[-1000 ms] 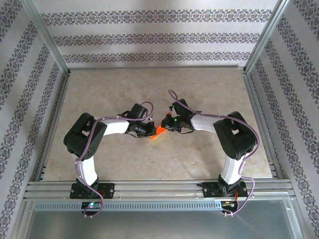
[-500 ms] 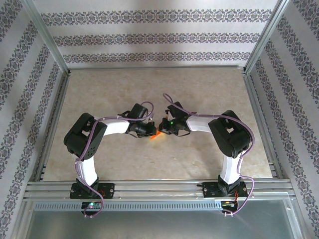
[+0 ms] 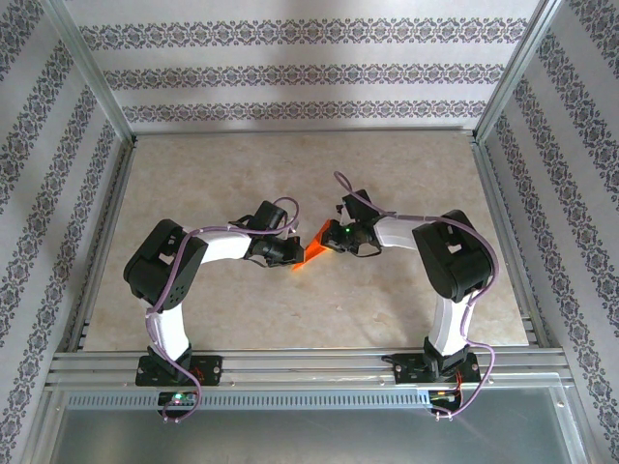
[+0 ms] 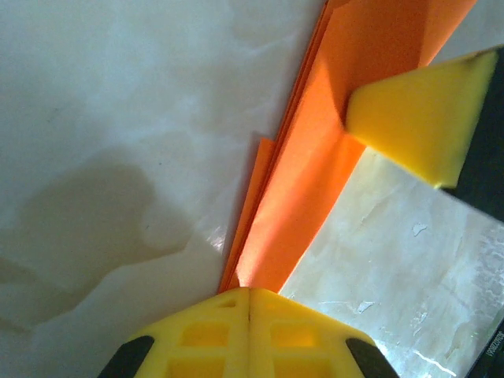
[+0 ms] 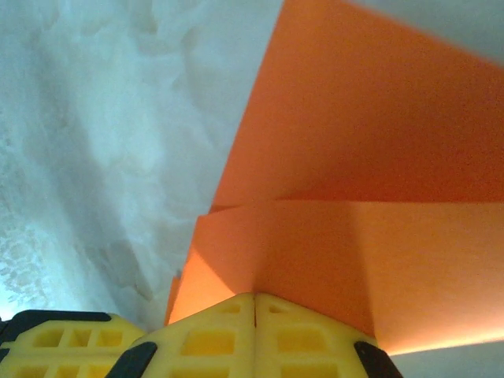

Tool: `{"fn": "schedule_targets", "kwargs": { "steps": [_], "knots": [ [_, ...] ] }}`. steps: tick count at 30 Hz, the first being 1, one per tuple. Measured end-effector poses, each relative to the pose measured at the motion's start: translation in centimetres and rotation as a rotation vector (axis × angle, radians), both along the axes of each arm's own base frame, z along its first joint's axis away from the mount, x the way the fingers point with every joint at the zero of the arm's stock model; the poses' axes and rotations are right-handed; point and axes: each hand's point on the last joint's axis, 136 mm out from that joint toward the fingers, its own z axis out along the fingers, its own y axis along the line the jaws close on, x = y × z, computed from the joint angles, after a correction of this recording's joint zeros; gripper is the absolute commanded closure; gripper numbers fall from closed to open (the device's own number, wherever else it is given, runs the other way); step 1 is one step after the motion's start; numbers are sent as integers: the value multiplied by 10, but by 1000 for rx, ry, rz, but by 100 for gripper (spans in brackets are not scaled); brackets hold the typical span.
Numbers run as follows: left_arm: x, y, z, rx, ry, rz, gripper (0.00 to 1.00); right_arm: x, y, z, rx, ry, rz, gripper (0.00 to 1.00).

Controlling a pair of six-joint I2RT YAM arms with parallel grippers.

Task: Fold a paper plane with a square sheet of paper (pick it up from the middle)
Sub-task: Fold the wing for the fifth time at the center of the table.

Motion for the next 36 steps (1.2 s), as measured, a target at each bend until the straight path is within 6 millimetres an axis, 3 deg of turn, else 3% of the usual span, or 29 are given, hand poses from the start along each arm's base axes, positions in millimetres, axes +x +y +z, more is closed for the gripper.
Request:
{"fn": "schedule_targets", "kwargs": {
  "steps": [21,36],
  "knots": [
    [1,1,-1,7,-5,1,100,9,-19,-1,-19,3,-47,96],
    [1,1,-1,8,-10,2,100,37,-83,-1,-7,2,-201,95]
  ]
}}
